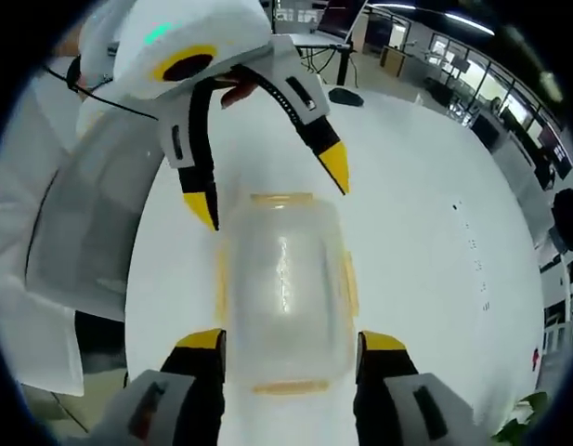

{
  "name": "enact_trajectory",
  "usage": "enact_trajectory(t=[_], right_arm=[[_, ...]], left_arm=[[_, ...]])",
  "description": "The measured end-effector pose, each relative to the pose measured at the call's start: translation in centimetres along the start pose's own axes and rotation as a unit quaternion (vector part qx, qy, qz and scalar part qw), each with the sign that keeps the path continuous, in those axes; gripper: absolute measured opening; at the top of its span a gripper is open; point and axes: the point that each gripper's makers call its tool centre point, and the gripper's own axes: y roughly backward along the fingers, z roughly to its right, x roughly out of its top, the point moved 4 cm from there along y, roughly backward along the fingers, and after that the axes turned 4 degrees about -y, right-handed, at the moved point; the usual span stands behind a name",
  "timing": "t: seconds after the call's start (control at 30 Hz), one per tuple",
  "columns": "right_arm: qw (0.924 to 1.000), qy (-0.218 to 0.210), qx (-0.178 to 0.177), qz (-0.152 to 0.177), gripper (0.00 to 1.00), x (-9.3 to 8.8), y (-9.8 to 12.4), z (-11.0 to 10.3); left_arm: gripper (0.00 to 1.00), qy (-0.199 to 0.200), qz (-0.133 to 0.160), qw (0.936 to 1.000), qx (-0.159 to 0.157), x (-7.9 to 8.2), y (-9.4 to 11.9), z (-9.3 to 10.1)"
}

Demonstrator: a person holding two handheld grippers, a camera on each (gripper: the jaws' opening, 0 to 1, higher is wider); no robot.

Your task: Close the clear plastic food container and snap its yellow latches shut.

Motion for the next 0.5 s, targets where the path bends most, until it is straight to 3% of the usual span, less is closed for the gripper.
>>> enact_trajectory(t=[0.5], right_arm=[[0.9997,0.018,-0.013,-0.008,0.65,-0.7,-1.8,-0.7]], left_arm=[[0.85,0.013,-0.013,0.9995,-0.025,-1.5,-0.5,-0.3]])
